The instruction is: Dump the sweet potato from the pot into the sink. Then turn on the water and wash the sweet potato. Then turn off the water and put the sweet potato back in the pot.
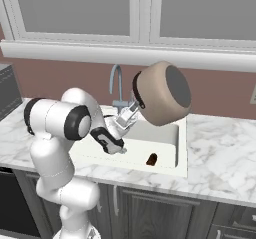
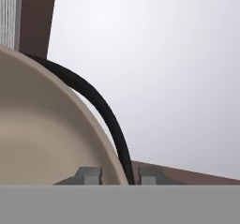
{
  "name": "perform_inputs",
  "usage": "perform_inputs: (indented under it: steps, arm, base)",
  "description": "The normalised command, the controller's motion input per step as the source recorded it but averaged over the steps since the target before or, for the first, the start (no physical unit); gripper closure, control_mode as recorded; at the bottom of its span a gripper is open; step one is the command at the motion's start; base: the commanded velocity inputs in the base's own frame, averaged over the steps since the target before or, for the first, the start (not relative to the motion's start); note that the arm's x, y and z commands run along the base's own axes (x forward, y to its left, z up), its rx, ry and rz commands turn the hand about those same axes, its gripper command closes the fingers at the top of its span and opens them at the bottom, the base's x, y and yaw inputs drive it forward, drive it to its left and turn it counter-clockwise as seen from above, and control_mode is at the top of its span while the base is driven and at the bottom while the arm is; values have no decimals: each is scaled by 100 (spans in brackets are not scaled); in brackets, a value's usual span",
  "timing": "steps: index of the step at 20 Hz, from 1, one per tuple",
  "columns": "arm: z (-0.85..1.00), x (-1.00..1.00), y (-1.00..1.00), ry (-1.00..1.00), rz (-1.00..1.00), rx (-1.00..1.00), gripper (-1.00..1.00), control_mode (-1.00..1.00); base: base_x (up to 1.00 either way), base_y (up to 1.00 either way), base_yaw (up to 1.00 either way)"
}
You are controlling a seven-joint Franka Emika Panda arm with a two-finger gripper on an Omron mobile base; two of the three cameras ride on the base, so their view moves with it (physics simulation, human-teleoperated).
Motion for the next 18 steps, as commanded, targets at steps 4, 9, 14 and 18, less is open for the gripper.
perform_inputs:
  steps: [4,9,14,18]
  arm:
    - [1,-33,-13,-8,0,18,100,-100]
    - [11,-50,-2,-7,0,28,100,-100]
    - [16,-59,-2,-7,0,32,100,-100]
    - [14,-63,0,-8,0,30,100,-100]
  base:
    - [0,0,0]
    - [0,0,0]
    - [0,0,0]
    - [0,0,0]
